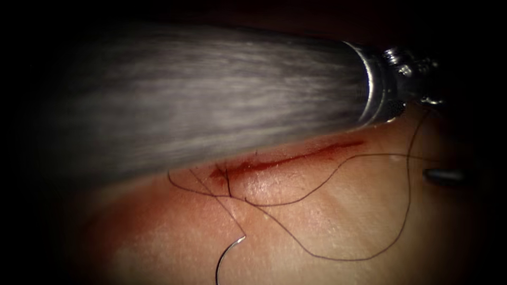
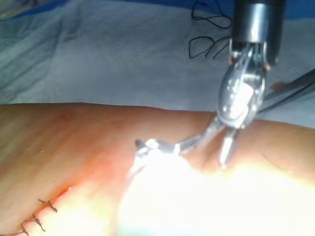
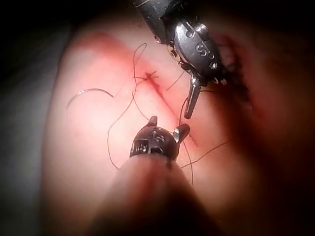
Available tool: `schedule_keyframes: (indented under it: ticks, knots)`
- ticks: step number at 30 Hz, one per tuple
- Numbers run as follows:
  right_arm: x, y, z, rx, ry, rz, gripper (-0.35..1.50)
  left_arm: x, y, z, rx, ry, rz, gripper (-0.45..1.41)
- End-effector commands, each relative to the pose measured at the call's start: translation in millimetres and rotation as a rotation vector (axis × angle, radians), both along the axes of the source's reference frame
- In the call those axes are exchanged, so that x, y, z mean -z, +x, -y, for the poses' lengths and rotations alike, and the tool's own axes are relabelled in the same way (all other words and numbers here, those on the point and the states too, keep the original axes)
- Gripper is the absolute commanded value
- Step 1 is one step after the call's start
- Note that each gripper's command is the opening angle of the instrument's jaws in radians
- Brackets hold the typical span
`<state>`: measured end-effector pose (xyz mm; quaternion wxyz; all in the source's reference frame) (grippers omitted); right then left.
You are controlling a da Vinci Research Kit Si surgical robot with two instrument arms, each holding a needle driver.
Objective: Wound Closure
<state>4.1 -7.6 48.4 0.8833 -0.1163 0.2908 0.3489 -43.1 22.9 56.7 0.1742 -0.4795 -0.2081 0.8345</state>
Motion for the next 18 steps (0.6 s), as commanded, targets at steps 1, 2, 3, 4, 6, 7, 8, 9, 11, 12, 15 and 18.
schedule_keyframes:
  ticks: [1, 2, 3, 4, 6, 7, 8, 9, 11, 12, 15, 18]
  knots:
    - [-1.3, -2.2, 0.2, -0.008, 0.001, 0.036, 1.26, -0.2, 0.4, 0.3, -0.005, 0.0, 0.003, 1.25]
    - [-1.9, -4.3, -0.2, -0.03, 0.002, 0.064, 1.26, 0.3, 2.1, 1.3, -0.017, -0.003, 0.006, 1.25]
    - [-1.9, -4.3, -0.2, -0.03, 0.002, 0.064, 1.26, 0.3, 2.1, 1.3, -0.017, -0.003, 0.006, 1.25]
    - [-2.7, -6.3, -0.6, -0.054, 0.006, 0.079, 1.26, 1.0, 5.0, 3.2, -0.033, -0.006, 0.006, 1.25]
    - [-3.0, -6.7, -0.7, -0.057, 0.006, 0.085, 1.26, 1.2, 6.0, 3.8, -0.038, -0.002, 0.007, 1.25]
    - [-3.7, -7.0, -1.0, -0.069, 0.006, 0.093, 1.26, 1.8, 8.9, 5.7, -0.046, 0.001, -0.001, 1.25]
    - [-3.9, -6.9, -1.0, -0.071, 0.005, 0.096, 1.26, 1.9, 9.6, 6.2, -0.045, 0.003, -0.006, 1.25]
    - [-4.0, -6.8, -1.0, -0.072, 0.005, 0.097, 1.26, 2.0, 10.3, 6.6, -0.046, 0.001, -0.009, 1.25]
    - [-4.2, -6.3, -0.7, -0.068, 0.003, 0.085, 1.26, 1.9, 12.2, 7.7, -0.05, -0.001, -0.022, 1.25]
    - [-4.2, -6.3, -0.5, -0.068, 0.002, 0.085, 1.26, 1.7, 13.0, 8.2, -0.042, -0.004, -0.029, 1.25]
    - [-4.3, -6.5, 0.3, -0.06, 0.015, 0.086, 1.26, 1.1, 15.7, 9.9, -0.031, -0.014, -0.04, 1.25]
    - [-3.7, -4.7, 1.6, -0.035, 0.032, 0.015, 1.3, 0.3, 18.3, 11.8, -0.014, -0.024, -0.037, 1.23]
